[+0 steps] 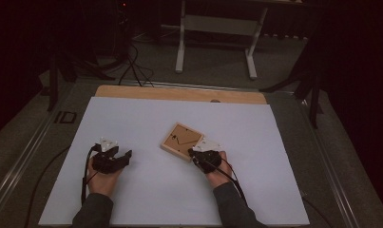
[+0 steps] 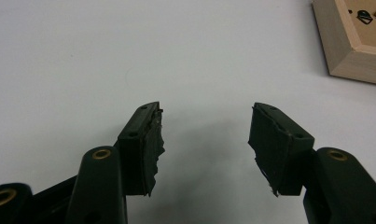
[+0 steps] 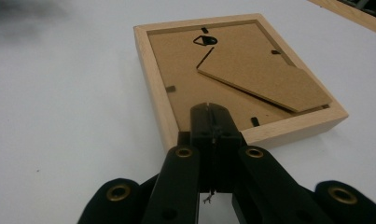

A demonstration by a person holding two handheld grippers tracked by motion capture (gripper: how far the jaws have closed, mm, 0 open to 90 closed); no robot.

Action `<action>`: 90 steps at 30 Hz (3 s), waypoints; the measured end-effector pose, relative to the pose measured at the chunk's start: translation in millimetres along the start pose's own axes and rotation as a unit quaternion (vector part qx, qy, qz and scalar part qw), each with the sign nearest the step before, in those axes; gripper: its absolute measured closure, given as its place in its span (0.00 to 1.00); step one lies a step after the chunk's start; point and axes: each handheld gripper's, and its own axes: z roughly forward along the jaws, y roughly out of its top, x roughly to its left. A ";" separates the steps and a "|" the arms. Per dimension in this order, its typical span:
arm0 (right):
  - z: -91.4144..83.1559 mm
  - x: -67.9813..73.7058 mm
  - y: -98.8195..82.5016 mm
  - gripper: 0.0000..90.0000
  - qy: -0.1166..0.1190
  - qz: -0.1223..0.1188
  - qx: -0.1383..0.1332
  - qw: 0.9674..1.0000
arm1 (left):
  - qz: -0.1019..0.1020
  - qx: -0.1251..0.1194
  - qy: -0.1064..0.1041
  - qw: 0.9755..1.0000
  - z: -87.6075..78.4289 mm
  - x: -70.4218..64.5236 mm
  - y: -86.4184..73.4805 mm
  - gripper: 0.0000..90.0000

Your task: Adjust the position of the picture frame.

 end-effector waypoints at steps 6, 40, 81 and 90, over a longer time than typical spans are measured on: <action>3.3 1.6 1.7 0.99 0.002 -0.004 0.002 1.000 | 0.000 0.000 -0.001 1.000 -0.1 -0.2 0.1 0.49; 6.3 21.1 6.2 1.00 0.031 -0.022 0.010 0.999 | 0.007 0.002 -0.001 1.000 1.3 -2.1 -0.2 0.49; 27.9 80.2 30.6 1.00 0.080 -0.070 0.013 0.994 | 0.010 -0.002 -0.005 1.000 0.6 -3.5 0.3 0.49; 36.7 89.6 39.9 1.00 0.087 -0.078 0.017 0.993 | 0.011 -0.003 -0.007 1.000 0.0 -4.2 0.4 0.49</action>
